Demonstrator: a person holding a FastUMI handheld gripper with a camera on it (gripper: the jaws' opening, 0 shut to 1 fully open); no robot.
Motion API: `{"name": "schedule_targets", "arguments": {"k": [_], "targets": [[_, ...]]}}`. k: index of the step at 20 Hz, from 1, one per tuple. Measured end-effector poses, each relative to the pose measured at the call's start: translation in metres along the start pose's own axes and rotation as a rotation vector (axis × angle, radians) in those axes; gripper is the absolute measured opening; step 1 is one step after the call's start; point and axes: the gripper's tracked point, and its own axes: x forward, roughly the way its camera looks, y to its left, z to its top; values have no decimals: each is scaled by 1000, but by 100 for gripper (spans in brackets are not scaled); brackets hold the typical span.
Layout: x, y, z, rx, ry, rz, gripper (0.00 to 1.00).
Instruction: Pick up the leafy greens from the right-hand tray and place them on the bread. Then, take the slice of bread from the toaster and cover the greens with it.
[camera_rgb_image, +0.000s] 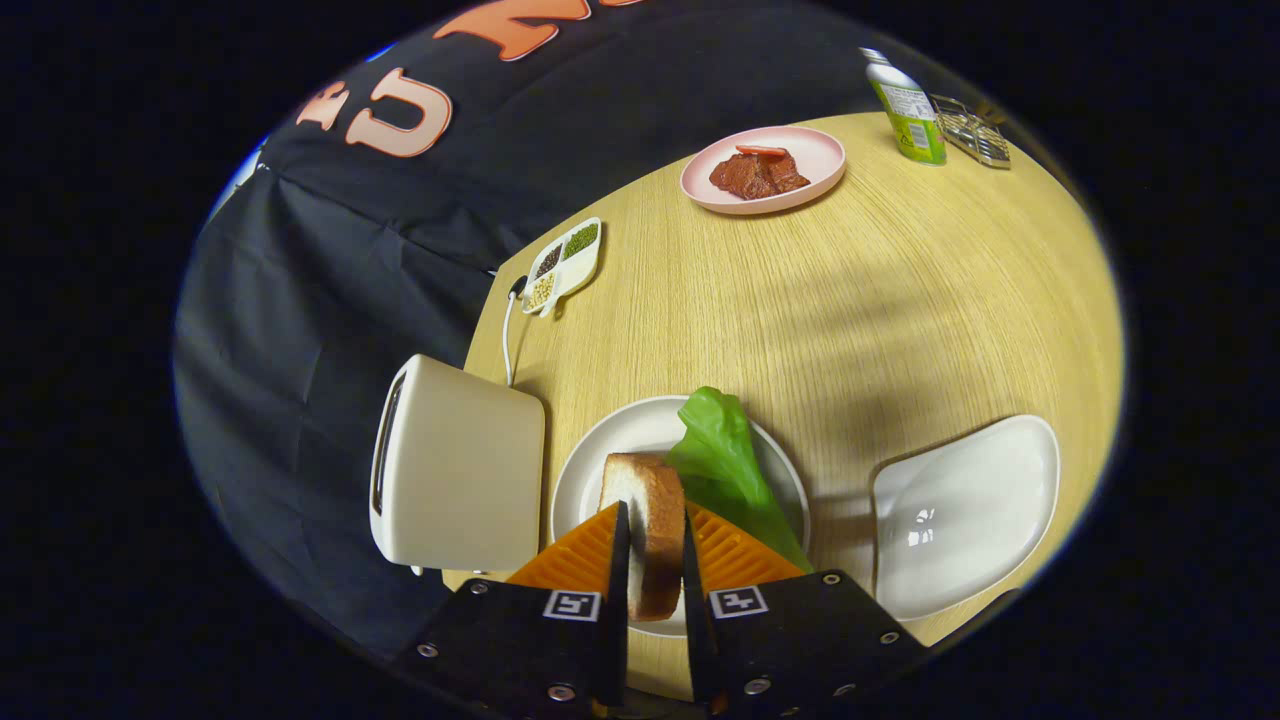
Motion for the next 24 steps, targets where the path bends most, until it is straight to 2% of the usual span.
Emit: {"name": "schedule_targets", "arguments": {"k": [6,10,16,20,24], "targets": [[-31,-13,31,-135,-137,-97,68],[-79,-10,77,-207,-321,-136,83],[-186,15,153,-329,-651,-187,93],[-262,34,198,-410,-870,-247,96],[-331,54,224,-485,-1051,-300,96]]}}
